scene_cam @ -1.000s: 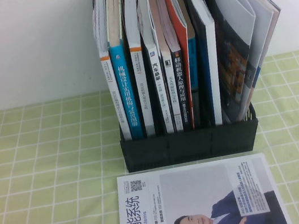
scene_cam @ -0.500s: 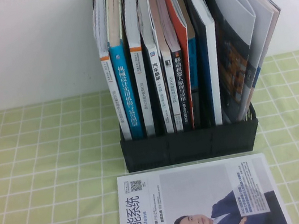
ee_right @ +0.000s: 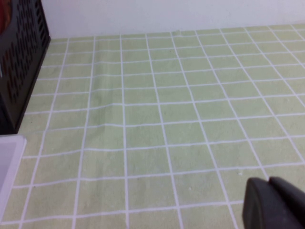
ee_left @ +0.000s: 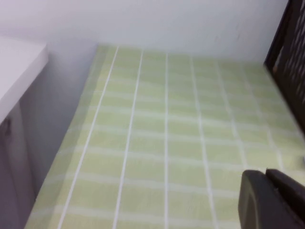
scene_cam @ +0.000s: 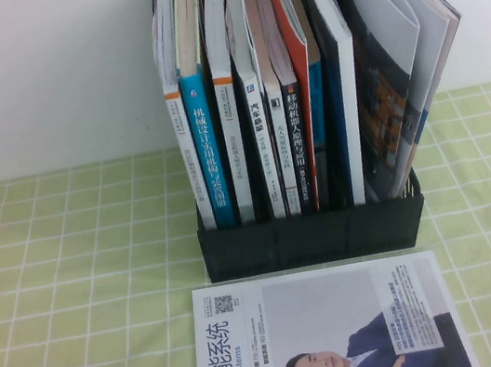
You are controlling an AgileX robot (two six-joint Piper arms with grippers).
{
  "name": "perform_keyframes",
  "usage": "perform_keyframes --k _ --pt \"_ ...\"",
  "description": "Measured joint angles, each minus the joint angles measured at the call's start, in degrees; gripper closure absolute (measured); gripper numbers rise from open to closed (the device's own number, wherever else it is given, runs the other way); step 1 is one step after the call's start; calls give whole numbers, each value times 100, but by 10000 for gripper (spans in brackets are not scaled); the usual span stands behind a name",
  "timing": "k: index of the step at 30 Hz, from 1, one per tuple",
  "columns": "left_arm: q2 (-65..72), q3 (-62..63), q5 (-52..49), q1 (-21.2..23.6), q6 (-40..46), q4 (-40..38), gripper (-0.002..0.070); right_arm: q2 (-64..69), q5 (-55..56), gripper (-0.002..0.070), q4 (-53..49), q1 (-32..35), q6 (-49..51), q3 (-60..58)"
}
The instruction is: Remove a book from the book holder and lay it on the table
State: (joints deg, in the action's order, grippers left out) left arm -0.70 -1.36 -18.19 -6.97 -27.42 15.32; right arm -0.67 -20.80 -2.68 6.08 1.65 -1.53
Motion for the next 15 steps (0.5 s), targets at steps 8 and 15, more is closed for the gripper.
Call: perform_keyframes --k 8,15 --pt "0 -33 2536 0 0 38 678 0 656 678 0 0 0 -13" --pt "0 -33 5775 0 3 149 678 0 3957 678 0 0 0 -13"
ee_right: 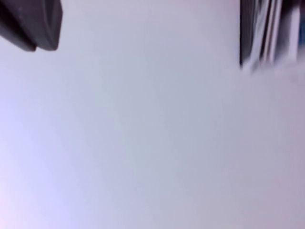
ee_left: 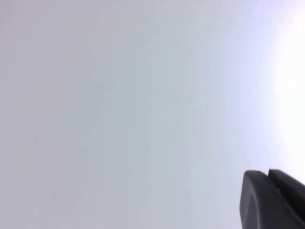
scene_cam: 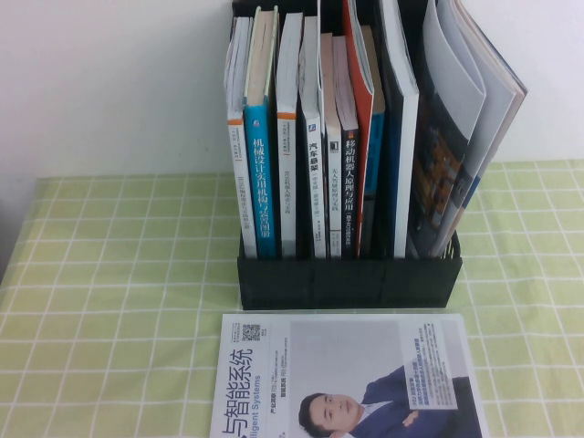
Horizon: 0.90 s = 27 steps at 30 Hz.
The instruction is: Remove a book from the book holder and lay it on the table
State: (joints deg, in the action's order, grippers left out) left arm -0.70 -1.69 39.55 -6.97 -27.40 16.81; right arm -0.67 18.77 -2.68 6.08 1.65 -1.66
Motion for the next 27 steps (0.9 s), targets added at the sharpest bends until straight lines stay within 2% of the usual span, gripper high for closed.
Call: perform_keyframes --k 6,10,13,18,23,27 --pt "-3 0 1727 0 10 158 678 0 1890 678 0 0 0 0" --pt "-3 0 2300 0 373 258 678 0 2429 678 0 0 46 0" --pt "-3 0 2688 0 427 267 678 0 2615 678 0 0 662 0" --pt "-13 0 2864 0 405 239 678 0 2969 678 -71 0 1612 0" --pt "-13 0 2827 0 -482 -552 678 0 2843 678 -742 0 2066 420" --pt "-25 582 1930 0 -543 -903 678 -21 2112 678 -1440 0 2775 1239"
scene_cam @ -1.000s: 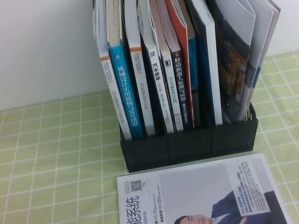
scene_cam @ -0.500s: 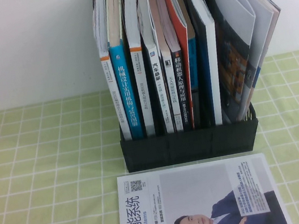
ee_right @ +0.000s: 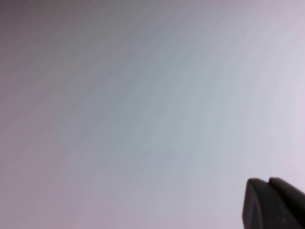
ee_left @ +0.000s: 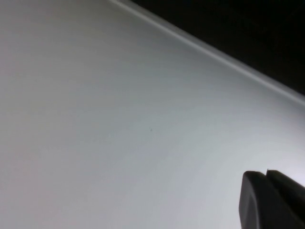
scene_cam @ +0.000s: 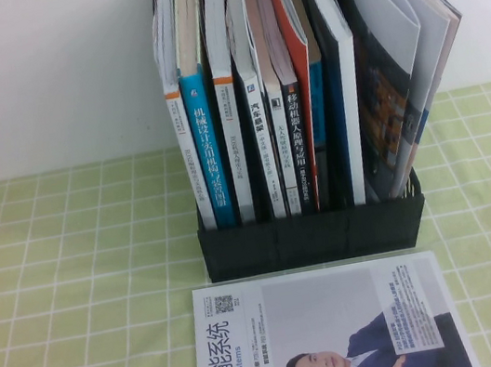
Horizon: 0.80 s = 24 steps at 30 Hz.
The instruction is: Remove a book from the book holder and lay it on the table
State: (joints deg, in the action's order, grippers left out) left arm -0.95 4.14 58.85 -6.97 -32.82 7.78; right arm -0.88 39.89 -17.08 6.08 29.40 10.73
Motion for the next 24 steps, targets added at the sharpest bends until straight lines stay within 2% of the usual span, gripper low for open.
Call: perform_keyframes --k 7,12,16,20,24 --pt "102 2167 -3691 0 159 1335 678 387 -2149 678 -255 0 775 1803" --pt "916 3274 -6038 0 -34 1222 678 1287 -3061 678 -280 0 843 2628" --pt "1849 3456 -7761 0 -218 915 678 1885 -3706 678 -342 0 865 2762" --pt "2546 3456 -8662 0 -239 811 678 2341 -5063 678 -363 0 865 2762" --pt "2860 3456 -8759 0 -239 788 678 2434 -6067 678 -445 0 739 2762"
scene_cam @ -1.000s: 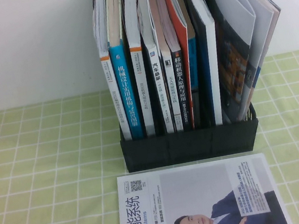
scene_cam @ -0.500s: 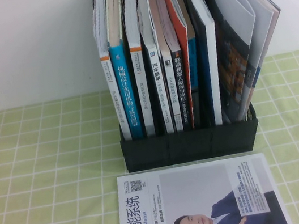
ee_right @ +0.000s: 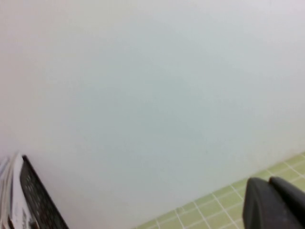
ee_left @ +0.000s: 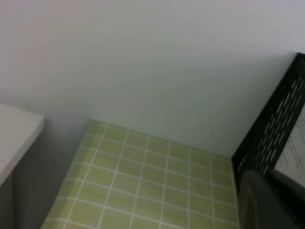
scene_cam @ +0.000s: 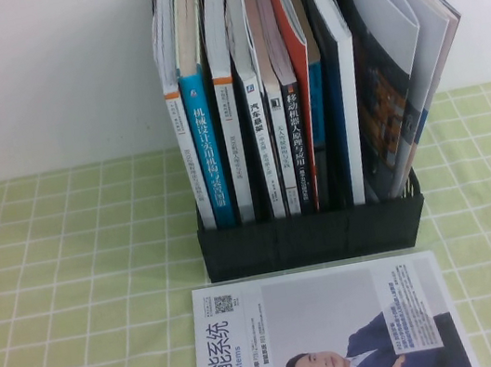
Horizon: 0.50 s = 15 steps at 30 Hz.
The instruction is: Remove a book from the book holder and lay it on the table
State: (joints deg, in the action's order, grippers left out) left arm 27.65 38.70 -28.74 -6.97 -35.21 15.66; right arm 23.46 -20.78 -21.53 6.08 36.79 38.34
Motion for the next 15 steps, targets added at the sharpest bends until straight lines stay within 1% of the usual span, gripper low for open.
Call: perform_keyframes --k 3,5,9,12,15 --pt "87 0 9 0 0 -313 678 0 -344 678 -13 0 -40 0" --pt "159 0 -41 0 0 -716 678 0 -690 678 37 -75 -45 0" --pt "432 0 -93 0 245 -1433 678 36 -1449 678 535 -364 -255 -70" --pt "744 0 -59 0 963 -2099 678 171 -1673 678 1255 -596 -913 -312" --pt "1139 0 -1 -75 2045 -3028 678 357 -1674 678 2270 -750 -1698 -549"
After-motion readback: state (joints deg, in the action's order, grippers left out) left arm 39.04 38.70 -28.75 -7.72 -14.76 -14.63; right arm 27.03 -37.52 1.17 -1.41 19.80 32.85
